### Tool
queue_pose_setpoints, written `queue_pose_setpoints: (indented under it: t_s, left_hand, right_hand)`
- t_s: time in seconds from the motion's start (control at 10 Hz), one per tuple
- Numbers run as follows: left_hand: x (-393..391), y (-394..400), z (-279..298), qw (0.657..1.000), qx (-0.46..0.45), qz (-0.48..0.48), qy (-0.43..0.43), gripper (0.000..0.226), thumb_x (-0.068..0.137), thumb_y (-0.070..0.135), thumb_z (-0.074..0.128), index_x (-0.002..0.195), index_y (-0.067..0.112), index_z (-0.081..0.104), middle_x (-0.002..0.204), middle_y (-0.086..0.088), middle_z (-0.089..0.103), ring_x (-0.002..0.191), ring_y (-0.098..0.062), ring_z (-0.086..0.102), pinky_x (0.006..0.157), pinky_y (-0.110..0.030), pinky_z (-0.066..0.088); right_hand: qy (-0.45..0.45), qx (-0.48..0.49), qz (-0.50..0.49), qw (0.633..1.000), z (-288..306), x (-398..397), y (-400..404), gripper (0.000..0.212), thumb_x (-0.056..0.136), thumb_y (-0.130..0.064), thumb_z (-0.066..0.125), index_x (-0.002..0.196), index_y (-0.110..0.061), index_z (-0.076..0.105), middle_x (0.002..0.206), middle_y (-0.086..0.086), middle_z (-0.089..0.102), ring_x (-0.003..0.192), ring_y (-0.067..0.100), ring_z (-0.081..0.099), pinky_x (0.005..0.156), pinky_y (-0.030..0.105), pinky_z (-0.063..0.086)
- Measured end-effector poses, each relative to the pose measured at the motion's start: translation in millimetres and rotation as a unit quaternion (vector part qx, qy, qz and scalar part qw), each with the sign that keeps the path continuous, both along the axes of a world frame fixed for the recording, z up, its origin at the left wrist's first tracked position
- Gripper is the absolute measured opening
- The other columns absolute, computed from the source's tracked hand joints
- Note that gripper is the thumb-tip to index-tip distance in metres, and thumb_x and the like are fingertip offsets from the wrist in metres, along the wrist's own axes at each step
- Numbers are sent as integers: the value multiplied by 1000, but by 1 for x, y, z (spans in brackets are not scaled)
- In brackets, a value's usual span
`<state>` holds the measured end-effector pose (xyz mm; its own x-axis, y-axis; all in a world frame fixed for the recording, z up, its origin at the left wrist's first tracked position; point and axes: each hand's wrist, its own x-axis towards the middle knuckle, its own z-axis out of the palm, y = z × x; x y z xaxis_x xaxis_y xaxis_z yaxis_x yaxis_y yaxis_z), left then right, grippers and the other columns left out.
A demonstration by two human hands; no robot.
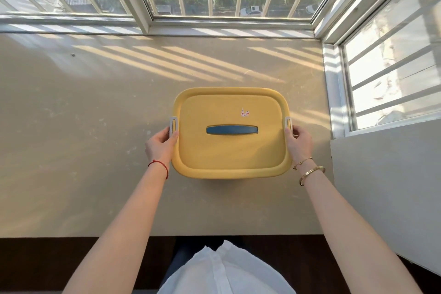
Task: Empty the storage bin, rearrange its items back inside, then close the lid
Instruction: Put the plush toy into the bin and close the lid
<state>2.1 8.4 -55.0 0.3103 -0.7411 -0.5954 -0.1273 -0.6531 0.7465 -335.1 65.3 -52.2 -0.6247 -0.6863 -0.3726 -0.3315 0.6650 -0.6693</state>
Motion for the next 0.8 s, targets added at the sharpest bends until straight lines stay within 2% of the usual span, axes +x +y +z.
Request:
queue_pose_setpoints:
  t_s: [0.1,0.2,0.3,0.4,0.5,0.6,0.7,0.8]
  left_hand:
    - [11,-18,6,999,-31,10,21,34,86,19,69,120,17,66,112,7,69,100,-5,64,97,-29,49]
    - [25,-38,10,998,-51,12,26,34,88,16,67,121,14,64,112,7,68,103,-9,64,97,-32,49]
    - [35,-55,9,997,-70,-4,31,36,92,10,59,128,9,59,121,-2,64,108,-13,61,97,-30,48]
    - [39,-75,6,996,-82,-21,27,38,94,7,54,132,9,55,123,-1,63,104,-10,61,83,-16,51]
    - [42,-91,-2,995,-84,-45,23,40,95,7,51,135,12,51,123,2,62,100,-5,61,77,-12,50]
    - [43,-100,-4,994,-80,-69,13,41,96,7,49,136,17,50,116,8,62,93,1,60,76,-13,51]
    - [51,-106,-15,992,-71,-105,-23,43,95,14,50,136,25,51,122,9,63,106,-8,61,96,-35,51]
    - [48,-106,-10,985,-61,-135,-84,46,95,20,48,140,27,45,125,7,61,110,-12,58,100,-40,47]
  right_hand:
    - [8,-8,2,1000,4,11,-8,29,95,-22,53,115,-4,64,104,12,67,89,20,56,73,22,34]
    - [-11,-42,4,999,8,27,-26,26,94,-20,54,109,-3,66,100,14,68,89,25,60,70,21,36]
    - [0,-51,11,999,9,39,-55,28,95,-21,54,115,-5,64,100,6,66,87,16,54,70,15,33]
    - [-1,-51,5,999,9,47,-86,29,95,-21,53,117,-6,63,100,6,65,87,17,53,67,14,31]
    - [10,-52,-1,999,0,51,-105,28,95,-22,54,115,-5,64,102,8,66,90,21,57,72,19,33]
    - [22,-36,3,999,-7,53,-116,25,95,-25,53,104,-6,66,88,4,59,80,18,50,68,20,31]
    - [55,-35,31,997,-17,48,-121,30,95,-28,53,88,-1,62,82,7,55,75,22,47,61,23,24]
    - [60,-18,65,996,-13,47,-121,32,95,-30,51,90,0,61,87,12,60,80,27,52,66,28,31]
